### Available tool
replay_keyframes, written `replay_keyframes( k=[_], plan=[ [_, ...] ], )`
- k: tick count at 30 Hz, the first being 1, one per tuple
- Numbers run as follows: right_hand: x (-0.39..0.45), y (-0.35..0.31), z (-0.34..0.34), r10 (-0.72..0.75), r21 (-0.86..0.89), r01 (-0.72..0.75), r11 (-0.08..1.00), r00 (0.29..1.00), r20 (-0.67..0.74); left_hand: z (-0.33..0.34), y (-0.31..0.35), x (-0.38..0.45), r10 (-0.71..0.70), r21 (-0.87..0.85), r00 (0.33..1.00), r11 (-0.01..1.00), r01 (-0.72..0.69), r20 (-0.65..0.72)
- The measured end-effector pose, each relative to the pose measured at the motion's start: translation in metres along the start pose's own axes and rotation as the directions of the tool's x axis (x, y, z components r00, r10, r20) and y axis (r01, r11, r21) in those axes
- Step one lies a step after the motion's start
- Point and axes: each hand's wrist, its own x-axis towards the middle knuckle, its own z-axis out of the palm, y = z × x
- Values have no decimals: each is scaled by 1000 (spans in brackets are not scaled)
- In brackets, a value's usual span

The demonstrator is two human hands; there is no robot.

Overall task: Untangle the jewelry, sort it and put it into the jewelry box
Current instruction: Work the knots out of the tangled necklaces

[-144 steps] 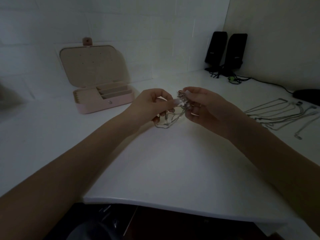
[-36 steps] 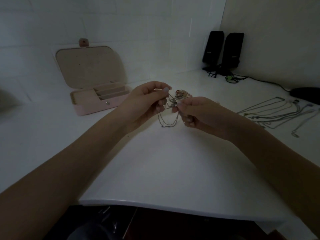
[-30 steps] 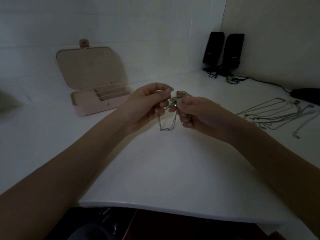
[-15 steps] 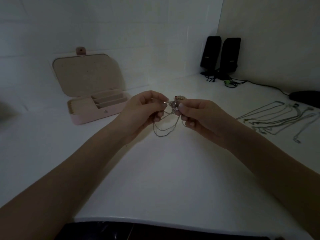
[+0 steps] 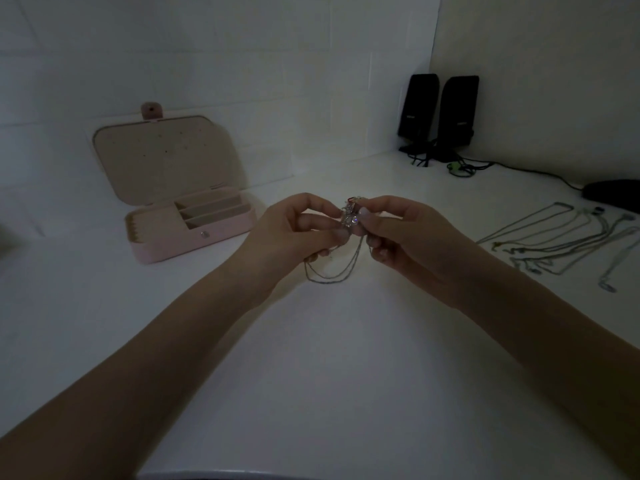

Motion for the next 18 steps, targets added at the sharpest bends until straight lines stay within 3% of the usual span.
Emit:
replay_keyframes(
  k=[8,14,18],
  plan=[
    [-4,-6,3,168,61,-182,981,968,188,0,-3,0,128,220,990,969,-113,-57],
    [-11,-11,5,175,-87,-161,983,968,182,0,3,-2,100,127,988,988,-85,-119],
    [-13,-12,5,131,-181,-97,979,974,187,1,5,-2,126,154,983,982,-106,-130]
  ],
)
